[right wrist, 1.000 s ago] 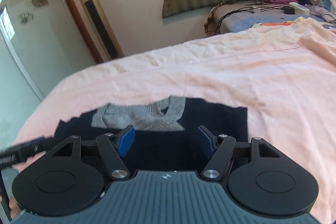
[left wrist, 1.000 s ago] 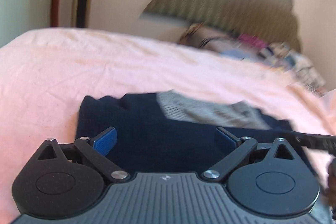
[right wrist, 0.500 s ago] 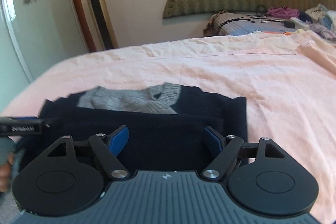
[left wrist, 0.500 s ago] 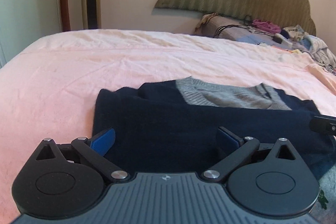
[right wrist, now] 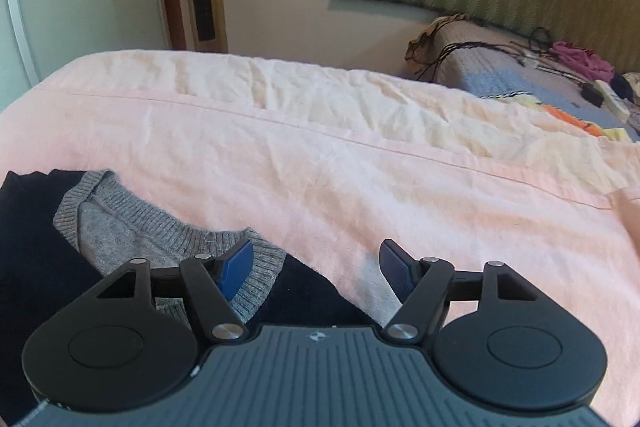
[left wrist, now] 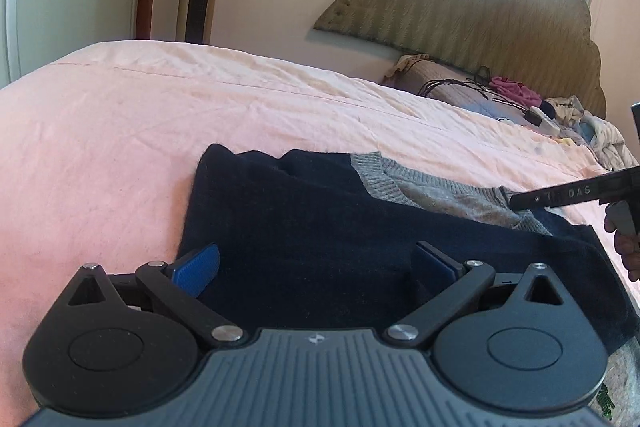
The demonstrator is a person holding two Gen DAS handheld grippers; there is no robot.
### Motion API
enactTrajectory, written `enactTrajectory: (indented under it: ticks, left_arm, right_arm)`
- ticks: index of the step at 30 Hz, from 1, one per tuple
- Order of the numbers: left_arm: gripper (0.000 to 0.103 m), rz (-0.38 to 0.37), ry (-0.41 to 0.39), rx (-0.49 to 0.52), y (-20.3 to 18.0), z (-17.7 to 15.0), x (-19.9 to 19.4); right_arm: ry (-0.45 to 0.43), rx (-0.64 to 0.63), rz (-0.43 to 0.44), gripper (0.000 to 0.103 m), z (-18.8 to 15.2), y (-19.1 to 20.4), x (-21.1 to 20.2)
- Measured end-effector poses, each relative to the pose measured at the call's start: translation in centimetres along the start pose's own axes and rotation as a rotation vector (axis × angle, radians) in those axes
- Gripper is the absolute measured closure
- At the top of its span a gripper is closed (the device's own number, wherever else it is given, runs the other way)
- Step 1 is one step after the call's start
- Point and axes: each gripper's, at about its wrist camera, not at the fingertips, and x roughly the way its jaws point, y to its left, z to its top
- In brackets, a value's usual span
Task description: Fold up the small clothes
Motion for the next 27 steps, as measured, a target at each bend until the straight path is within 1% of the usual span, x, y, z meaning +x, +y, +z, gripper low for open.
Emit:
enactTrajectory:
  ticks: [1,2,3,4,5,6,9,11,13,14,16,17,18,20,21,22,23,24,25,26,27]
  left_arm:
    - [0.0,-0.001,-0.002,-0.001,0.0,0.0,0.0]
    - [0.0,-0.004,-0.005,-0.007,0.1,0.0,0.0]
    - [0.0,-0.008,-0.008,-0.014,0.2,0.0,0.0]
    - [0.0,-0.014,-0.011,-0.023,0.3,0.0,0.0]
    - [0.0,-0.018,-0.012,-0.031,0.5,0.0,0.0]
    - [0.0,-0.022,-0.015,-0.037,0.6,0.0,0.0]
    - [0.0,-0.027,-0.019,-0.046,0.7,-0.1,-0.1]
    - [0.0,-0.026,-0.018,-0.044,0.7,-0.1,-0.1]
    - [0.0,-0.024,-0.017,-0.041,0.7,0.0,-0.1]
    - [0.0,-0.023,-0.017,-0.04,0.7,0.0,0.0]
    - [0.0,-0.022,-0.017,-0.04,0.7,0.0,0.0]
    - [0.0,-0.021,-0.016,-0.039,0.7,0.0,-0.1]
    - [0.0,-0.02,-0.016,-0.037,0.6,0.0,-0.1]
    - [0.0,-0.018,-0.015,-0.034,0.6,0.0,-0.1]
    - [0.0,-0.018,-0.014,-0.034,0.6,-0.1,-0.1]
    - [0.0,-0.017,-0.014,-0.034,0.6,-0.1,-0.1]
    - [0.0,-0.018,-0.014,-0.035,0.6,0.0,-0.1]
    - [0.0,-0.016,-0.013,-0.034,0.5,0.0,-0.1]
    - [0.0,-0.015,-0.011,-0.03,0.5,0.0,0.0]
    - [0.0,-0.01,-0.006,-0.023,0.4,0.0,0.0]
    - [0.0,-0.001,-0.002,-0.012,0.2,0.0,0.0]
  right_arm:
    - [0.06,-0.026,0.052,0.034,0.1,0.2,1.0]
    - [0.078,-0.054,0.073,0.04,-0.1,0.5,1.4]
    - [0.068,-0.081,0.084,0.045,-0.1,0.8,1.3]
    - [0.063,-0.08,0.108,0.05,-0.1,0.8,1.2]
    - [0.063,-0.059,0.124,0.068,0.1,0.5,1.2]
    - [0.069,-0.036,0.14,0.095,0.4,0.2,1.1]
    - [0.016,0.003,0.121,0.095,0.9,-0.6,0.5]
    - [0.029,0.053,0.114,0.094,0.2,-1.3,1.4]
    - [-0.02,0.045,0.096,0.092,-0.7,-1.0,1.1]
    - [-0.031,0.048,0.084,0.085,-0.9,-0.8,0.8]
    - [-0.03,0.086,0.025,0.032,-0.8,-0.8,-0.1]
    - [-0.065,0.114,-0.002,0.029,-1.1,-0.6,-1.3]
    - [-0.1,0.135,-0.002,0.032,-1.4,-0.4,-2.7]
    - [-0.137,0.164,0.073,0.032,-2.7,0.8,-5.1]
    - [-0.13,0.156,0.123,0.032,-3.5,1.7,-5.9]
    - [-0.106,0.131,0.163,0.034,-4.4,2.7,-6.2]
    - [-0.07,0.099,0.185,0.034,-5.5,3.8,-6.2]
    - [-0.04,0.077,0.184,0.03,-6.5,4.5,-5.8]
    - [-0.052,0.044,0.172,0.028,-7.6,5.0,-5.5]
    - [-0.1,-0.005,0.161,0.027,-8.5,5.4,-5.4]
    - [-0.117,-0.023,0.151,0.027,-8.8,5.5,-5.4]
